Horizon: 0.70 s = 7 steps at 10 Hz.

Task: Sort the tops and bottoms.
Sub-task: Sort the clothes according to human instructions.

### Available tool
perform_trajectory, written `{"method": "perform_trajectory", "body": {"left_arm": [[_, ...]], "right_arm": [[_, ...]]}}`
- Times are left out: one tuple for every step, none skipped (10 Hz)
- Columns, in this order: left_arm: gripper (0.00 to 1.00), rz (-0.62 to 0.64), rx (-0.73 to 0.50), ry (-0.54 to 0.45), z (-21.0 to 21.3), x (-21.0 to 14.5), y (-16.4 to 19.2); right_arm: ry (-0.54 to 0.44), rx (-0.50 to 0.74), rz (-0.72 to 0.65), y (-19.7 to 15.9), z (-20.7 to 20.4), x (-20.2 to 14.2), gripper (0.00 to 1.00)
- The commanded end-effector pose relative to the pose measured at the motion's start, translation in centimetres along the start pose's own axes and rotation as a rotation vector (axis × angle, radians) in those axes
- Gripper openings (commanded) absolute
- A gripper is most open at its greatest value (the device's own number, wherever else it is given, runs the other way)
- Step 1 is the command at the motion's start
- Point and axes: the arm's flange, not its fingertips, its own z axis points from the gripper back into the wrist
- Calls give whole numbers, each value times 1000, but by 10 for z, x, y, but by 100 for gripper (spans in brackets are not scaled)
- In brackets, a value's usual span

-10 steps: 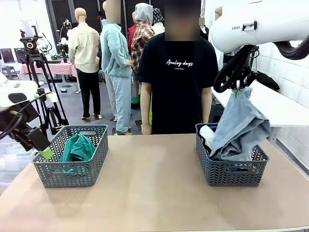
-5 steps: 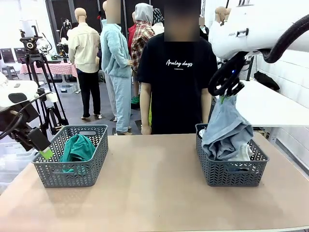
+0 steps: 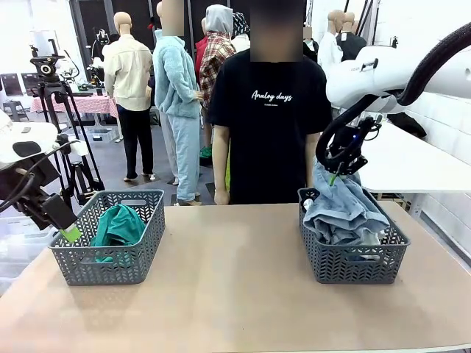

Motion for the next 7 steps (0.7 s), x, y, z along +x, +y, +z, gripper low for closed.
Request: {"method": "perform_trajectory", "body": {"left_arm": [[100,-8,-8,0,-3,-4,1],[100,-8,-8,0,-3,-4,1],[100,-8,-8,0,-3,-4,1],[100,-8,-8,0,-3,-4,1],[100,-8,-8,0,-3,-4,1],[100,-8,-8,0,-3,-4,1],[100,-8,-8,0,-3,-4,1]], "right_arm": [[-6,5,35,11,3,-3,0],[0,0,0,0,0,0,0],[63,-14,-25,-3,-14,10,0],[80,-7,-41,-8,-36,17,0],[101,-18,-56,-11,-63,18,0],[93,-40,-68,-14,-83,15,0],[87,-56,-67,-16,-96,13,0]]}}
